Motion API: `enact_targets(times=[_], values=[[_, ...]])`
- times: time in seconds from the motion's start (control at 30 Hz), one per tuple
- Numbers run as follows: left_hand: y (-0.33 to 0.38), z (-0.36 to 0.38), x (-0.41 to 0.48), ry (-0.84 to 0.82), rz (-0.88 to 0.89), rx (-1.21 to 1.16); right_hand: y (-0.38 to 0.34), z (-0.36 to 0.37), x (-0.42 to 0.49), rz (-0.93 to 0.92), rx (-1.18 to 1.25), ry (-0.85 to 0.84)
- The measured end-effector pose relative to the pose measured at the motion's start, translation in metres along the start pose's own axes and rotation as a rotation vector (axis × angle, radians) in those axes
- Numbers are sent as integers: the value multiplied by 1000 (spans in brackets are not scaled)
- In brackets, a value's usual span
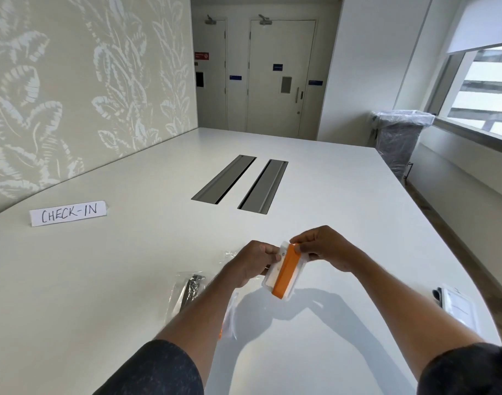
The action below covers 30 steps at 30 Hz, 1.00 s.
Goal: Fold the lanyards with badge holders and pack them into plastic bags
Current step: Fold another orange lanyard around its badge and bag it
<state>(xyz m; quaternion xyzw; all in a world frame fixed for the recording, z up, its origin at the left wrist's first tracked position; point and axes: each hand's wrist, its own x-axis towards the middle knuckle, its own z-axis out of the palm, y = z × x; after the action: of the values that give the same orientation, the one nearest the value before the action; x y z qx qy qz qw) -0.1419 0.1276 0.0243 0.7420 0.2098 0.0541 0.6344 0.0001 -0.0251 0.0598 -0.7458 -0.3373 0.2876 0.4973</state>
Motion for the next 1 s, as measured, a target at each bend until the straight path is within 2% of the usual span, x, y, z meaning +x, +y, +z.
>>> enact_targets(times=[0.17, 0.23, 0.3, 0.37, 0.5, 0.63, 1.0], values=[[-15, 11, 9, 32, 2, 26, 29, -6, 4, 137, 14, -44], [-16, 15, 14, 186, 10, 26, 41, -10, 5, 168, 84, -19], [-19, 12, 18, 444, 15, 227, 51, -14, 6, 196, 145, 31], [-25, 7, 20, 574, -47, 450, 59, -19, 9, 230, 242, 123], [-36, 8, 25, 493, -146, 661, 66, -23, 15, 287, 420, 255], [-38, 12, 32, 482, -182, 720, 71, -23, 21, 285, 530, 281], [-34, 3, 38, 491, -265, 456, 67, -14, 28, 242, 553, 310]])
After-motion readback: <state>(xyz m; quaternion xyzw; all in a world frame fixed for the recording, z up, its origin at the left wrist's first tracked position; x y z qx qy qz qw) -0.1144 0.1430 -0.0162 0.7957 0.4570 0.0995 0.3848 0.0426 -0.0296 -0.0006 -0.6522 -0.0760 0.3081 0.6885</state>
